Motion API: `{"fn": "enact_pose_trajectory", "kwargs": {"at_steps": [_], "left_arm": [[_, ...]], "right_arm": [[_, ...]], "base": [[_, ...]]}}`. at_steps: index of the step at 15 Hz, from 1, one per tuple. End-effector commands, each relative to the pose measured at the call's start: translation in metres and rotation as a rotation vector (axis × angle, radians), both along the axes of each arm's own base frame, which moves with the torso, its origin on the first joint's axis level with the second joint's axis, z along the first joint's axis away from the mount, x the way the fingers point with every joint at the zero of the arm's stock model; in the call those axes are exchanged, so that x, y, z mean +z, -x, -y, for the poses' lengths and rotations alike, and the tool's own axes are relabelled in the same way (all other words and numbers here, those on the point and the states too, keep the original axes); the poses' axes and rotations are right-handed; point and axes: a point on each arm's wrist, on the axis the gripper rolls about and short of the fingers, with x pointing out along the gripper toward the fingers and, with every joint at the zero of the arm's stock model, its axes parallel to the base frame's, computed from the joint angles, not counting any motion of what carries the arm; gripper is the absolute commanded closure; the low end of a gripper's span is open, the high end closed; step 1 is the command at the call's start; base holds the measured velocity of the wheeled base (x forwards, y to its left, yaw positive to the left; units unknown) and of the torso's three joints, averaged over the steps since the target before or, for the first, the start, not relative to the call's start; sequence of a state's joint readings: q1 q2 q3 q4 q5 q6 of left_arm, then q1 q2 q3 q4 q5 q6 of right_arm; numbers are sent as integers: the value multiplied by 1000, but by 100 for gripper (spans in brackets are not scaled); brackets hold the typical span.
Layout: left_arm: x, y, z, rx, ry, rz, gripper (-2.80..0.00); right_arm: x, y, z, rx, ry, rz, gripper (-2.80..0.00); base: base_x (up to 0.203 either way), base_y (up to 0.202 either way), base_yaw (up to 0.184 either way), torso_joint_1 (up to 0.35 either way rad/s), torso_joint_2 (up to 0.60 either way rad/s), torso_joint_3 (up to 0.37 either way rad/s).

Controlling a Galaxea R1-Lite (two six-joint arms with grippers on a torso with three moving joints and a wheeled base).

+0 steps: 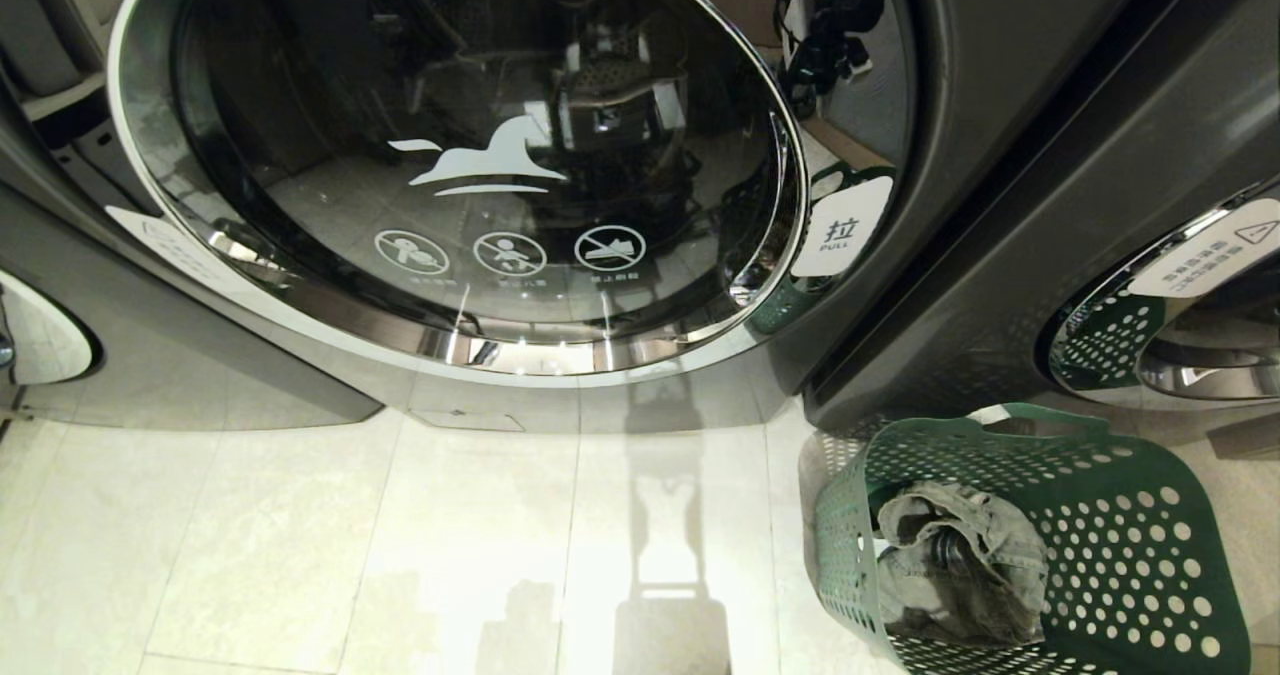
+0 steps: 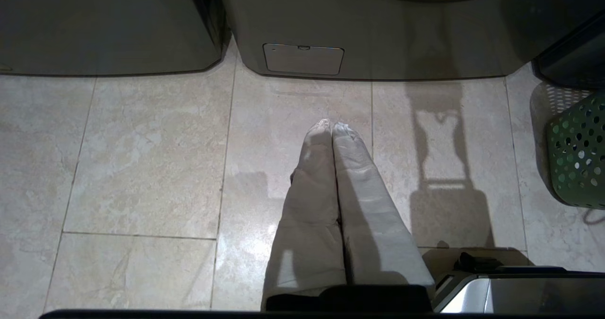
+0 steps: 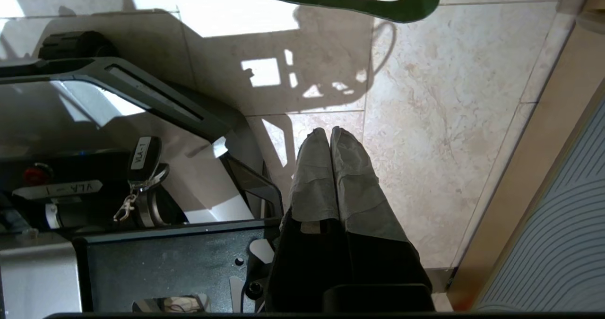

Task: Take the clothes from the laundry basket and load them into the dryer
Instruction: Take the clothes out of the basket

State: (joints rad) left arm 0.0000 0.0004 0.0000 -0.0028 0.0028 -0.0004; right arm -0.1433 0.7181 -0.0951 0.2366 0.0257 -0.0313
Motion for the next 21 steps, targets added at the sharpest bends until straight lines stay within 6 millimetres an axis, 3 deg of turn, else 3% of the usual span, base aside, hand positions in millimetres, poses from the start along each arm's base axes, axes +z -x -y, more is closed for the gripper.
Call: {"fn": "enact_pose_trajectory", "kwargs": {"at_steps": [1, 13, 21], "left_arm": [[0, 0, 0, 0, 1, 0, 0], [0, 0, 0, 0, 0, 1, 0], [0, 0, 0, 0, 1, 1, 0]], "right_arm": [[0, 1, 0, -9, 1, 6, 0], [2, 10, -2, 22, 27, 120, 0], [0, 2, -1, 37, 19, 22, 0]], "base": [[0, 0, 0, 0, 0, 0], [0, 0, 0, 0, 0, 0], [0, 0, 0, 0, 0, 0]]}}
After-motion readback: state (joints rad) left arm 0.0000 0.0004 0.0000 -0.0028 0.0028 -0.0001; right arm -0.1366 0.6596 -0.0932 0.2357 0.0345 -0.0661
